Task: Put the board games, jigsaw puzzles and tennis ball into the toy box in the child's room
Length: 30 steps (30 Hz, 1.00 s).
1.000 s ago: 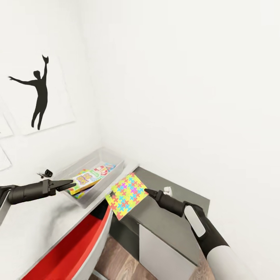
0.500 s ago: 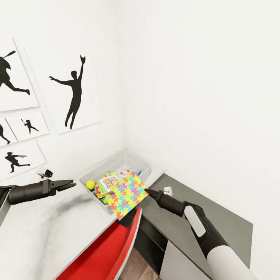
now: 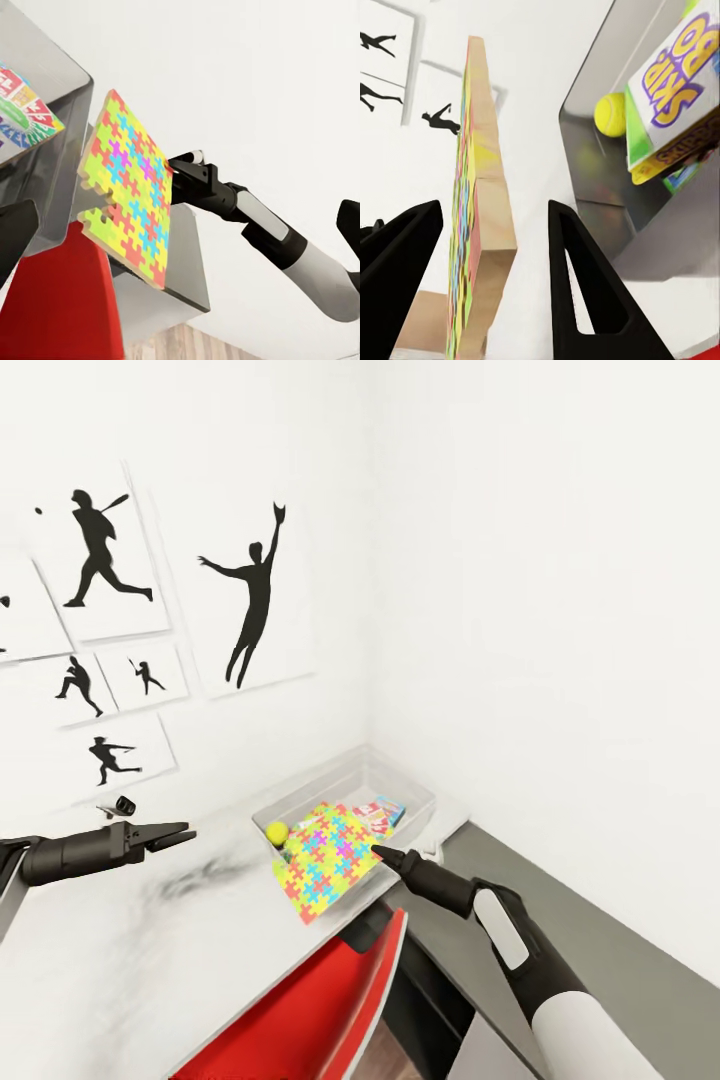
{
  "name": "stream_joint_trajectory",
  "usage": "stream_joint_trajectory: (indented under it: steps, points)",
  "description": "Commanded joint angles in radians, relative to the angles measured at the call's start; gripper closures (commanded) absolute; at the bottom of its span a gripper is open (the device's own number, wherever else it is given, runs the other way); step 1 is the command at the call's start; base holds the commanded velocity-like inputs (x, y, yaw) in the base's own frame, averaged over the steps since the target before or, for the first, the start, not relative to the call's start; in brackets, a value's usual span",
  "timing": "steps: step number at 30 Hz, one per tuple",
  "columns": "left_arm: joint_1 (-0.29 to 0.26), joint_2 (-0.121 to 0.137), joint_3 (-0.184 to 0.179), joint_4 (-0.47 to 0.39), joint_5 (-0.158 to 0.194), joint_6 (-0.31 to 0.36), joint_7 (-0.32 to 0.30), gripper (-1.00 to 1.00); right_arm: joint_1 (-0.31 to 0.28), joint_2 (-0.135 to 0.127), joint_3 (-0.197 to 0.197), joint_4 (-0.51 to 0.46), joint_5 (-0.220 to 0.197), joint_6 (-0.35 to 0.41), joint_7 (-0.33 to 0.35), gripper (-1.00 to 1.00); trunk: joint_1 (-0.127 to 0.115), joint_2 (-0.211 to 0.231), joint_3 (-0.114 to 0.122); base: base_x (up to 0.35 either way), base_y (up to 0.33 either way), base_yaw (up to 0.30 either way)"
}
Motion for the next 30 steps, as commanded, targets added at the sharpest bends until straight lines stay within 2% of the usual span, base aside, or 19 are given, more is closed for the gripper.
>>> stream_joint_trajectory:
  steps: [1, 5, 11, 30]
  points:
    - [-0.001, 0.0, 0.0, 0.0, 0.0, 0.011, -0.003, -1.0, -0.001, 0.0, 0.0, 0.0, -0.007, 0.007, -0.001, 1.0, 0.001, -0.002, -0.002, 0.002, -0.005, 0.291]
    - [-0.001, 0.001, 0.0, 0.0, 0.0, 0.011, -0.003, -1.0, -0.001, 0.0, 0.0, 0.0, -0.007, 0.007, -0.001, 1.0, 0.001, -0.002, -0.002, 0.001, -0.096, 0.192]
    - [-0.001, 0.002, 0.001, 0.0, 0.0, 0.011, -0.003, -1.0, -0.001, -0.001, 0.0, 0.0, -0.008, 0.007, -0.001, 1.0, 0.001, -0.002, -0.002, 0.0, -0.135, 0.027]
    - [-0.001, 0.001, 0.0, 0.0, 0.0, 0.006, -0.003, -1.0, 0.0, -0.001, 0.0, -0.002, -0.01, -0.011, -0.001, 1.0, 0.001, -0.002, -0.002, 0.064, -0.005, 0.001]
